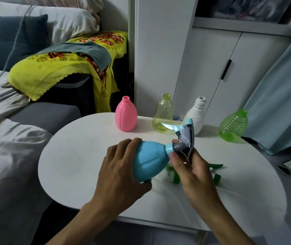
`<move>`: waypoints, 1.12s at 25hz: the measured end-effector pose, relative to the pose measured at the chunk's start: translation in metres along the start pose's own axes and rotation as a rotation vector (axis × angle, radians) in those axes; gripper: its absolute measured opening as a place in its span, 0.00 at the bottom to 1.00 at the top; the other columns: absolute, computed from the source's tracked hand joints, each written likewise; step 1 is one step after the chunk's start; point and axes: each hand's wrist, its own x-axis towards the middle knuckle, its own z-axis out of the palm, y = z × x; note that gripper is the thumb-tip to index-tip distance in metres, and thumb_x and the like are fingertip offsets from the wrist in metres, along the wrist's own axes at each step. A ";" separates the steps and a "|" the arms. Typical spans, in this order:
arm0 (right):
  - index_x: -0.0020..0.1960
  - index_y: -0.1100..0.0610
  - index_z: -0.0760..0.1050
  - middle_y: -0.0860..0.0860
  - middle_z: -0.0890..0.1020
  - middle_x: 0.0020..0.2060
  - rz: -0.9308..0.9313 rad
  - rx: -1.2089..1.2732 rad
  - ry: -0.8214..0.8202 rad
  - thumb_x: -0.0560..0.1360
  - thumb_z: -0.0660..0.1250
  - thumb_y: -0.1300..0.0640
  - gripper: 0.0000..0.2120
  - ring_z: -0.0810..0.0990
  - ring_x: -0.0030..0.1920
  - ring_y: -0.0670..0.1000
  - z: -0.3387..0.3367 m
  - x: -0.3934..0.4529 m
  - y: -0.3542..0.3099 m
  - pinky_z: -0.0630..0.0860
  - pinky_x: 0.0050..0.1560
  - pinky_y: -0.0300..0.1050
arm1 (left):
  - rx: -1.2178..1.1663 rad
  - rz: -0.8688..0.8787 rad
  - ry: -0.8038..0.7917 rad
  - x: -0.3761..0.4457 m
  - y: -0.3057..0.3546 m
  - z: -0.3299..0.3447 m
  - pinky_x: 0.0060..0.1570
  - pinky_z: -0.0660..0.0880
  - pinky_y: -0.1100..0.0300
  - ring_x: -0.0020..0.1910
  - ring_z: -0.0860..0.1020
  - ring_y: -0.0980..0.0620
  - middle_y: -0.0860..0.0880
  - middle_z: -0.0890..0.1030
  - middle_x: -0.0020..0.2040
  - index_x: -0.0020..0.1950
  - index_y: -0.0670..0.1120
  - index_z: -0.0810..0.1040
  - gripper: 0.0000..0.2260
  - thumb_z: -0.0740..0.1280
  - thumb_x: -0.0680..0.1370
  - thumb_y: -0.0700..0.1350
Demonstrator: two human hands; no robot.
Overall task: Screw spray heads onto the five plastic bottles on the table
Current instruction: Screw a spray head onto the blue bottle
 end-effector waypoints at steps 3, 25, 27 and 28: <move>0.60 0.46 0.78 0.41 0.85 0.55 0.028 0.153 -0.002 0.75 0.67 0.50 0.14 0.82 0.57 0.42 0.007 0.003 0.005 0.76 0.52 0.32 | 0.035 -0.065 -0.002 -0.004 0.009 0.006 0.50 0.79 0.47 0.57 0.73 0.45 0.48 0.75 0.64 0.70 0.48 0.66 0.44 0.77 0.58 0.57; 0.52 0.54 0.85 0.56 0.86 0.54 0.265 0.666 0.138 0.68 0.73 0.52 0.14 0.84 0.54 0.55 -0.024 0.025 -0.001 0.80 0.51 0.51 | -0.269 0.141 0.013 0.001 0.017 0.002 0.60 0.75 0.59 0.66 0.71 0.53 0.52 0.68 0.70 0.72 0.58 0.62 0.39 0.75 0.65 0.62; 0.51 0.55 0.84 0.58 0.85 0.55 0.279 0.748 0.076 0.68 0.74 0.52 0.13 0.84 0.55 0.56 -0.024 0.026 -0.006 0.81 0.52 0.51 | -0.144 0.208 0.078 -0.001 0.019 0.004 0.62 0.72 0.57 0.67 0.69 0.48 0.48 0.66 0.71 0.72 0.55 0.62 0.38 0.75 0.67 0.59; 0.49 0.55 0.84 0.59 0.85 0.55 0.277 0.800 0.037 0.67 0.75 0.50 0.13 0.83 0.57 0.57 -0.025 0.026 -0.008 0.81 0.54 0.51 | -0.067 0.265 0.092 -0.003 0.022 0.005 0.63 0.70 0.55 0.67 0.68 0.46 0.47 0.65 0.71 0.72 0.54 0.63 0.37 0.76 0.67 0.57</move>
